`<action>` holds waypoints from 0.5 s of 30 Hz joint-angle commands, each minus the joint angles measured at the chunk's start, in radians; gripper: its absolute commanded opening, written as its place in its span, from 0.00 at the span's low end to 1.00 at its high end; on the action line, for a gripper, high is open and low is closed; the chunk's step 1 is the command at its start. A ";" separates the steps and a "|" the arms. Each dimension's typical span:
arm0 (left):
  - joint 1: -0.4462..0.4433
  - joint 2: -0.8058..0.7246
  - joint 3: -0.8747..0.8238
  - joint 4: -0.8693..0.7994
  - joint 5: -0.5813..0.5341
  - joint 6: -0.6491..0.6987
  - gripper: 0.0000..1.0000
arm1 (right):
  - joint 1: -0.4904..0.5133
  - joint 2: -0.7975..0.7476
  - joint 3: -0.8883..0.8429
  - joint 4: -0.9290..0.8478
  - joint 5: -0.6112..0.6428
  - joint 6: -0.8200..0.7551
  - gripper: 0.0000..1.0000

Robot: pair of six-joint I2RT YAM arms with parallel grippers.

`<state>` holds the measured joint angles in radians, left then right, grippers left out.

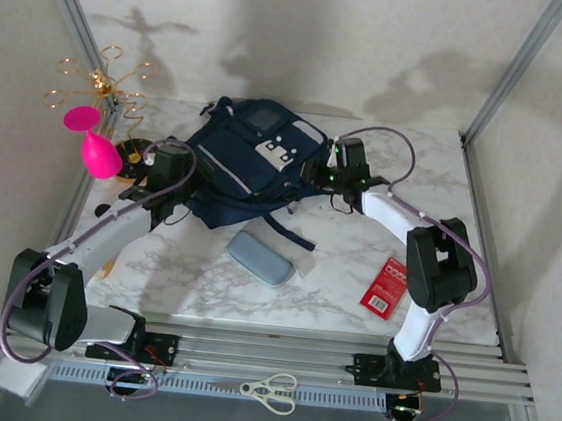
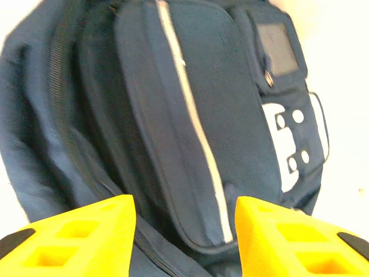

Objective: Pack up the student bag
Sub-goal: Zip the student bag at the top-center of the table, then unzip the student bag at the center of the table.

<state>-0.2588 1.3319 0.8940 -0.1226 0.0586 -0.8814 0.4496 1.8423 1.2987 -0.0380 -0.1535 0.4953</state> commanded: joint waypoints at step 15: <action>-0.199 0.199 0.163 0.004 0.003 0.060 0.51 | 0.046 0.343 0.391 -0.249 0.052 0.365 0.50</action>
<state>-0.4404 1.5135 1.0122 -0.1322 0.0597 -0.8391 0.4751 2.1437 1.6375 -0.2279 -0.0998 0.8097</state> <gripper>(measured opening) 0.512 0.507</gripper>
